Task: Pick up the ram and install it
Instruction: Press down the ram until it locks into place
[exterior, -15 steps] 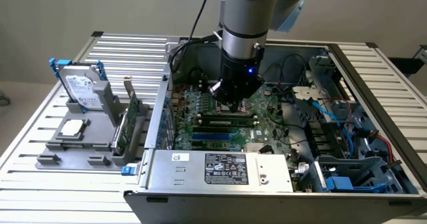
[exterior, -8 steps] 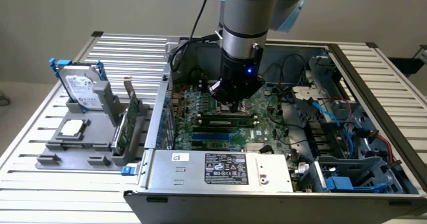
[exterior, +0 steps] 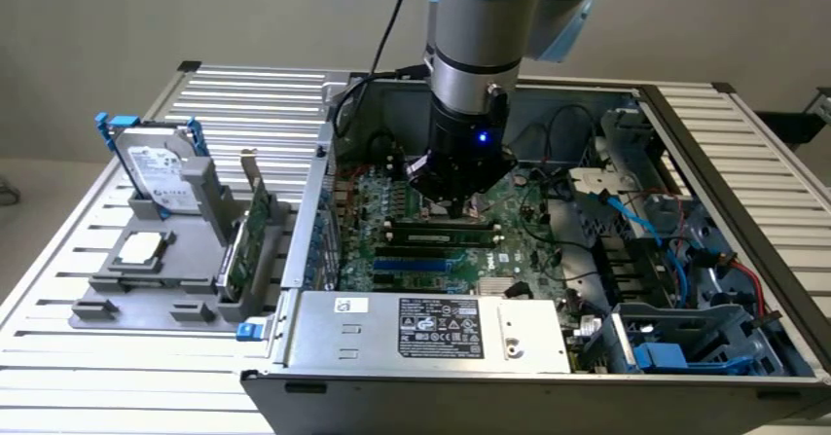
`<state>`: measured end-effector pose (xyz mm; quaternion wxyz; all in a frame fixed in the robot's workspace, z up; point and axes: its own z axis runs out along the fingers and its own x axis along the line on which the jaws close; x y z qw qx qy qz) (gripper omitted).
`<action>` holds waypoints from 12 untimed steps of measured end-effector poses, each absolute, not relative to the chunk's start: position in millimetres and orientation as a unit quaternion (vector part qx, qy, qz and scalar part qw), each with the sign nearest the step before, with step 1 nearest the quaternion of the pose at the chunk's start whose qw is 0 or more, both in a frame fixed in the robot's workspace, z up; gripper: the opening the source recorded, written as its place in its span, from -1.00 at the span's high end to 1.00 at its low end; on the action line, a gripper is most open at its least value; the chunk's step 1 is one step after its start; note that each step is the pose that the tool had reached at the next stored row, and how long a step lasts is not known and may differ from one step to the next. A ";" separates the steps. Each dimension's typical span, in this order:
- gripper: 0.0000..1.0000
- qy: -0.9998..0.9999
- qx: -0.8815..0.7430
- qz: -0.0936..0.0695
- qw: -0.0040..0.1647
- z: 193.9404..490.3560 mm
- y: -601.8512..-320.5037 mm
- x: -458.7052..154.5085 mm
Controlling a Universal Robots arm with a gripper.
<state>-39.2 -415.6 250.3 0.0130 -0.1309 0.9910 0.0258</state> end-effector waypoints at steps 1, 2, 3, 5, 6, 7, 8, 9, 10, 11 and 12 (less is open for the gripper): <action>0.79 0.992 -0.125 0.026 0.013 250.3 -415.6 -39.2; 0.79 0.992 -0.119 0.026 0.013 250.3 -415.6 -39.2; 0.79 0.993 -0.113 0.026 0.013 250.3 -415.6 -39.2; 0.79 0.994 -0.101 0.026 0.013 250.3 -415.6 -39.2; 0.79 0.995 -0.095 0.025 0.013 250.3 -415.6 -39.2; 0.79 0.996 -0.089 0.025 0.013 250.3 -415.6 -39.2; 0.79 0.996 -0.083 0.025 0.013 250.3 -415.6 -39.2; 0.79 0.997 -0.077 0.025 0.013 250.3 -415.6 -39.2; 0.79 0.997 -0.071 0.025 0.012 250.3 -415.6 -39.2; 0.79 0.997 -0.065 0.025 0.012 250.3 -415.6 -39.2; 0.79 0.998 -0.060 0.025 0.012 250.3 -415.6 -39.2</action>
